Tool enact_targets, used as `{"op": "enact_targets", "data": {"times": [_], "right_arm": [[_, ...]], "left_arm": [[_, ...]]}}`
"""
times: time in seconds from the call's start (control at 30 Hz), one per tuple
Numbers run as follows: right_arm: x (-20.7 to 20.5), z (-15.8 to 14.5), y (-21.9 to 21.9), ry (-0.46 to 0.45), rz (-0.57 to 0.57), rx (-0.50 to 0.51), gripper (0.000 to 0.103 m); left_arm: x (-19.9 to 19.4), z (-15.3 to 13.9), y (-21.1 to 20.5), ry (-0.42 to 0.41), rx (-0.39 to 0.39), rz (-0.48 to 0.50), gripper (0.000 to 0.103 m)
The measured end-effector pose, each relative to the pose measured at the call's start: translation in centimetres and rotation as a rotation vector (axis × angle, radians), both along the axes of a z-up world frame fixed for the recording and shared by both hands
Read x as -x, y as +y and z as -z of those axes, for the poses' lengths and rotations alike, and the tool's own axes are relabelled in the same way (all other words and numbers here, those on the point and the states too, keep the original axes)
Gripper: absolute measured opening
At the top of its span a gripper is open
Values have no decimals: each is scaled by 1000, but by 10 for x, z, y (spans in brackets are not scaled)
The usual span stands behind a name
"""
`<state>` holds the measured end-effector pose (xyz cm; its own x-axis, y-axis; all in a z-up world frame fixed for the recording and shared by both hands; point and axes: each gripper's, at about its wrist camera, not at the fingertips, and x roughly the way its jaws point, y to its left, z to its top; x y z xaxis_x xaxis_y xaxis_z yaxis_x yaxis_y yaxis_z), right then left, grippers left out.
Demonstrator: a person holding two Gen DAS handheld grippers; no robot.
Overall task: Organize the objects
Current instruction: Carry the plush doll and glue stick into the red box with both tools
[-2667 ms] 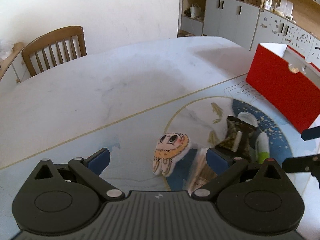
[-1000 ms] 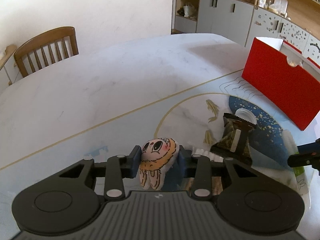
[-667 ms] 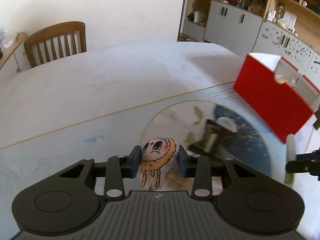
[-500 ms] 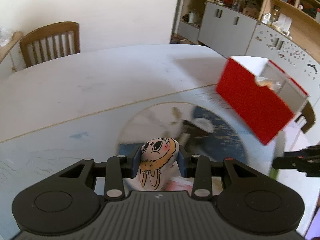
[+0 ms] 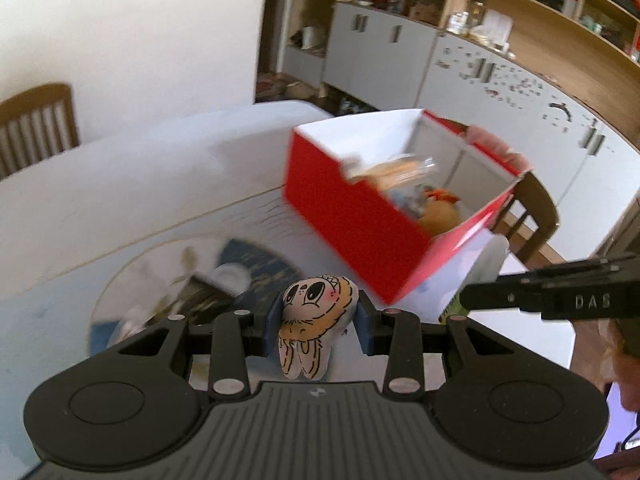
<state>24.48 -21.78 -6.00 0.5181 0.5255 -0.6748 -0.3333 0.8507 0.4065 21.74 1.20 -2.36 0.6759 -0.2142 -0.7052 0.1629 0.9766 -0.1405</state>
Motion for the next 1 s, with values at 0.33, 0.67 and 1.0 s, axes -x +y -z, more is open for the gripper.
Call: {"op": "enact_targets", "data": {"times": [0.33,0.67,1.0], "right_arm": [[-40,-37,-75,-79,80,28,21],[-82,-60,-105,-167,81,56,21],[-123,-46,-105,-151,42,100,21]], "left_arm": [[-30,-16,-69,-43,3,86,36],[-68,-33,-112,-91,-24,108,36],[-111,-24,-132,-49,-80,96,36]]}}
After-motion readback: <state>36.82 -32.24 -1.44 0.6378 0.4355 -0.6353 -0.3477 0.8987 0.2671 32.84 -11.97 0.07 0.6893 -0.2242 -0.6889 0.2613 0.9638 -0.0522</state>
